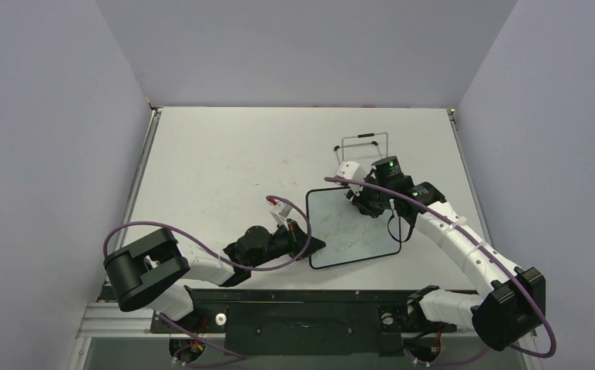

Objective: Erase the whiteboard
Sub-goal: Erase the whiteboard at the center of the board.

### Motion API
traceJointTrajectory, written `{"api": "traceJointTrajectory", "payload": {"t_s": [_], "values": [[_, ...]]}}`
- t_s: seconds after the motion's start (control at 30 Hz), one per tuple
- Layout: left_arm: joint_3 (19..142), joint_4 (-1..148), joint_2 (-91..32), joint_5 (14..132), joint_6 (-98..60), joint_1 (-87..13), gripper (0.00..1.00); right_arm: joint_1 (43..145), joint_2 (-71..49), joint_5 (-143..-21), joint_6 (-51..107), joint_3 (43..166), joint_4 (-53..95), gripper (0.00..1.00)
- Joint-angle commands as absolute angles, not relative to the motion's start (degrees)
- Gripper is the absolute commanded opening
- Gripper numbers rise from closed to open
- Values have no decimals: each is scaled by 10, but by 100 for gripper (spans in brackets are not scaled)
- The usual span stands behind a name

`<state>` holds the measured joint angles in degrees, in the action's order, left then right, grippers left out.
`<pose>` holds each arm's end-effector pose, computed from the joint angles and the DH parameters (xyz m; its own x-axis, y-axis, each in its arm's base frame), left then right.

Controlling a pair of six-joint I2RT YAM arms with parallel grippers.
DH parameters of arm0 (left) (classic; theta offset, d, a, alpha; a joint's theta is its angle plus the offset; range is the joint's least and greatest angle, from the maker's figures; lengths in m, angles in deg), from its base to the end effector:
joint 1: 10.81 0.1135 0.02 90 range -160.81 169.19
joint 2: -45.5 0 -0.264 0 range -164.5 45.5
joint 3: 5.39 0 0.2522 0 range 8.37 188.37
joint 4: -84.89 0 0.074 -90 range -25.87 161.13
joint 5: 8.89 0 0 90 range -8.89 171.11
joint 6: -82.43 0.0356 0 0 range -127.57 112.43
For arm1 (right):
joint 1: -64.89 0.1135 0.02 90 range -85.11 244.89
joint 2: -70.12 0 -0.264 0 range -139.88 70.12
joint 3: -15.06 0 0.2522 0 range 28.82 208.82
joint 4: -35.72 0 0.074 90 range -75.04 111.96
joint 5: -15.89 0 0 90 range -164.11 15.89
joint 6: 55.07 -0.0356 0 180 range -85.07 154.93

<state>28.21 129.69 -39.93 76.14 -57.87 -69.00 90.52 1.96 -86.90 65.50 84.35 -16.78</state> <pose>0.1363 -0.2255 0.1650 -0.7275 -0.2814 -0.6258 0.5201 0.3688 -0.7704 0.2146 0.1117 0.2786 -0.3285 -0.7077 -0.6255 -0.8287 0.5337 -0.1686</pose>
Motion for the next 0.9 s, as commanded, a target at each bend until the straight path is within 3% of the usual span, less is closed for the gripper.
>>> {"api": "traceJointTrajectory", "payload": {"t_s": [0.0,0.2,0.5,0.87], "values": [[286,1343,-392,738,-554,-699,0,960,15,-933,687,870,-192,0],[282,1334,-380,741,-551,-699,0,960,45,-906,702,807,-203,0],[283,1332,-380,737,-550,-700,0,851,32,-871,664,822,-164,0],[282,1329,-379,739,-547,-702,0,881,40,-949,696,833,-205,0]]}}
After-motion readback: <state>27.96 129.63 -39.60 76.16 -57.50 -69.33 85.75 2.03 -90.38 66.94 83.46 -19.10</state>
